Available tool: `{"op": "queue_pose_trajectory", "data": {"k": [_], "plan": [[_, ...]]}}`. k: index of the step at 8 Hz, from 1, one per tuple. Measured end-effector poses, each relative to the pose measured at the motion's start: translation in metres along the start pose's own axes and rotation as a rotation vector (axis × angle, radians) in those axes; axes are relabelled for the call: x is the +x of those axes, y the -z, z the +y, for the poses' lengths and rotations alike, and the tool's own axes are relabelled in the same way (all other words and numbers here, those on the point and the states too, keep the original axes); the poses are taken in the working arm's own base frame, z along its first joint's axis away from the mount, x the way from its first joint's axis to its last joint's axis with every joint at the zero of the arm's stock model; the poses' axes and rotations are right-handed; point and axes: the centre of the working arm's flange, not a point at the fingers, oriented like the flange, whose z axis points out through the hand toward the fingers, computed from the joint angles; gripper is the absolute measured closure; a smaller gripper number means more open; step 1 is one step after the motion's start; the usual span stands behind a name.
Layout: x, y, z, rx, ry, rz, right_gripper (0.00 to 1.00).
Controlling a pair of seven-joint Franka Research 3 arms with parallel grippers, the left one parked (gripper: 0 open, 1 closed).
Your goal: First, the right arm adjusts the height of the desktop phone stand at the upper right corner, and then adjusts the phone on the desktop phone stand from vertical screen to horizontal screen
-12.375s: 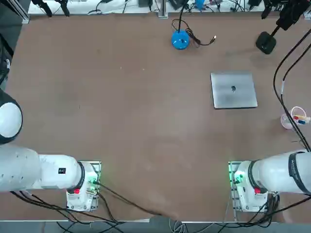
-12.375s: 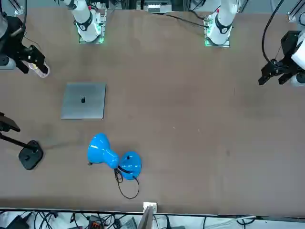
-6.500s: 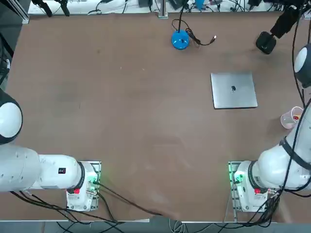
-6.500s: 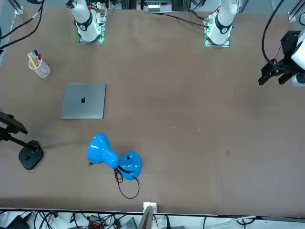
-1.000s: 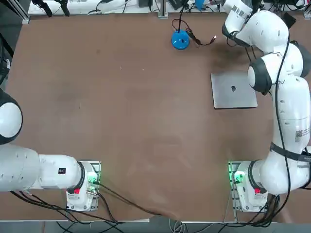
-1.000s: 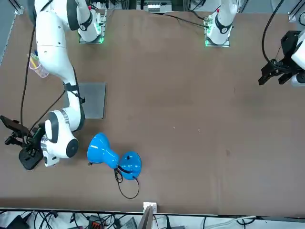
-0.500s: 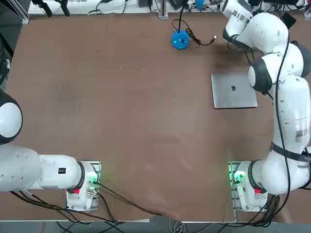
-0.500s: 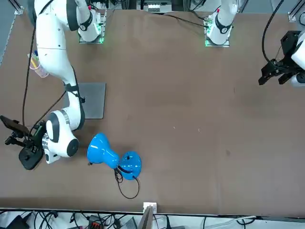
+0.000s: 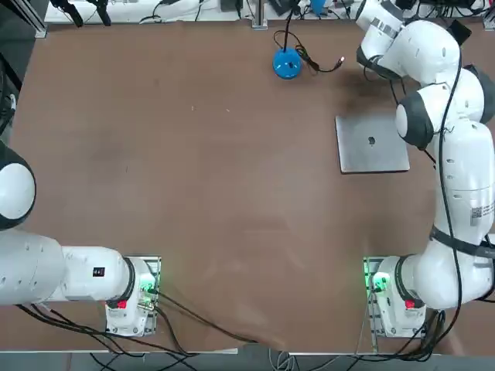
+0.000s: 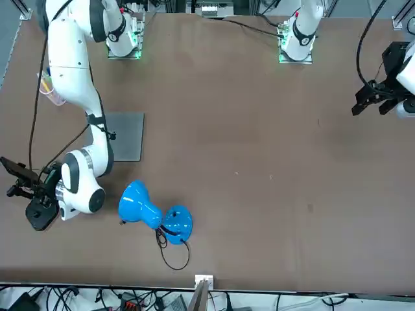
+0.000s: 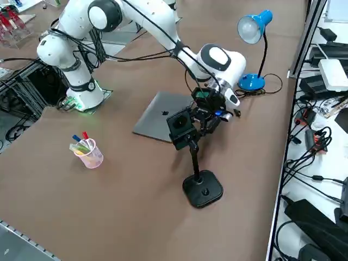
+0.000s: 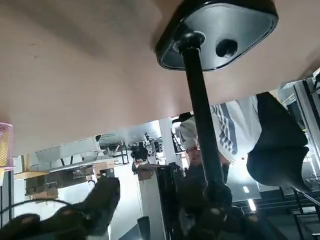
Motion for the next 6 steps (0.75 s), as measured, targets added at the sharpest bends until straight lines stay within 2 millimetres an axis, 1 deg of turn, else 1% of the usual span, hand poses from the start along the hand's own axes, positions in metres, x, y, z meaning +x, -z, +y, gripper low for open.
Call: {"op": "queue_pose_trajectory", "data": {"k": [2,4,6], "plan": [[0.002,-0.003,-0.001,0.003,0.003,-0.003,0.33],[0.003,-0.01,0.0,0.011,0.005,-0.009,0.34],[0.002,-0.018,0.001,0.02,0.003,-0.014,0.41]]}}
